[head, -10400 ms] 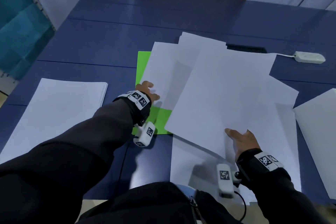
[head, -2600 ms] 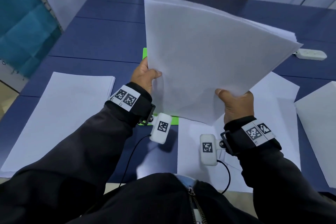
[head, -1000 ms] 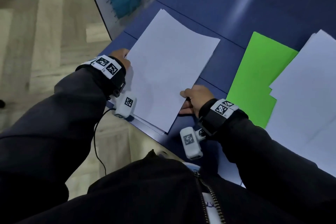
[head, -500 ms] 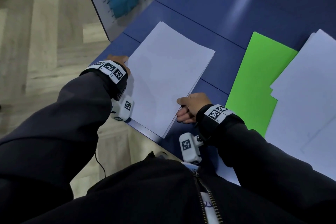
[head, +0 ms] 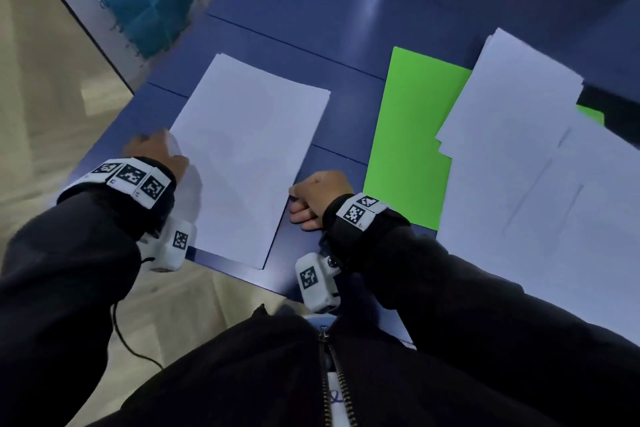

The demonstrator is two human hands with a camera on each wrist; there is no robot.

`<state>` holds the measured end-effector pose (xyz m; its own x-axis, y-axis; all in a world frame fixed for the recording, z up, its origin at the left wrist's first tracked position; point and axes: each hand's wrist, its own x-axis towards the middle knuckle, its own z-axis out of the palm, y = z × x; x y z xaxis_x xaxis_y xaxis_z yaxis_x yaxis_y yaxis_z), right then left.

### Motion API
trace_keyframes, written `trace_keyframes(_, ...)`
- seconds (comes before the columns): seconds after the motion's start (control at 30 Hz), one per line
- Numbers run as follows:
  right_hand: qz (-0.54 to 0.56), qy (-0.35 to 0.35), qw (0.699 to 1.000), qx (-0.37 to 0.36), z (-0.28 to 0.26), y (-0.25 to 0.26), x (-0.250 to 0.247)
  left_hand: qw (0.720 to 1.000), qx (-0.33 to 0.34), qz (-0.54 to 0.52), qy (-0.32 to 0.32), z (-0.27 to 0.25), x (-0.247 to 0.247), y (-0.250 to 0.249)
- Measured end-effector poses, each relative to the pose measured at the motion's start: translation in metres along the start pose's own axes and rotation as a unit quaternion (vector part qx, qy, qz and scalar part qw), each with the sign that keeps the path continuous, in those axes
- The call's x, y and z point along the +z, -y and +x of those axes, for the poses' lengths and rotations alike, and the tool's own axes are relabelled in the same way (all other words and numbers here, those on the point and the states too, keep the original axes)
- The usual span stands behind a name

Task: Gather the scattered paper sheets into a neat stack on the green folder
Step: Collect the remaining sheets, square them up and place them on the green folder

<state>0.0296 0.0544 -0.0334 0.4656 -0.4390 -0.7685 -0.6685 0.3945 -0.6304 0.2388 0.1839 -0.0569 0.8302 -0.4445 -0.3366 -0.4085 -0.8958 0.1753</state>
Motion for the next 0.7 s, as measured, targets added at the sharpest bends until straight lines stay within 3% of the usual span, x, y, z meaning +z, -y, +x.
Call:
trace_keyframes(0.17,0.059,-0.022,0.998,-0.01,-0.007,-0.01,-0.023,0.997,0.046,-0.05,-0.035,-0.02,-0.009,-0.038)
trace_keyframes(0.47,0.157,-0.088,0.983,-0.036,-0.025,-0.024,-0.094,0.958,0.178,-0.186,0.128,-0.063,0.015,-0.163)
trace_keyframes(0.7,0.231,-0.188,0.953,-0.054,-0.048,-0.032,-0.176,0.924,0.21,-0.24,0.213,-0.07,0.043,-0.265)
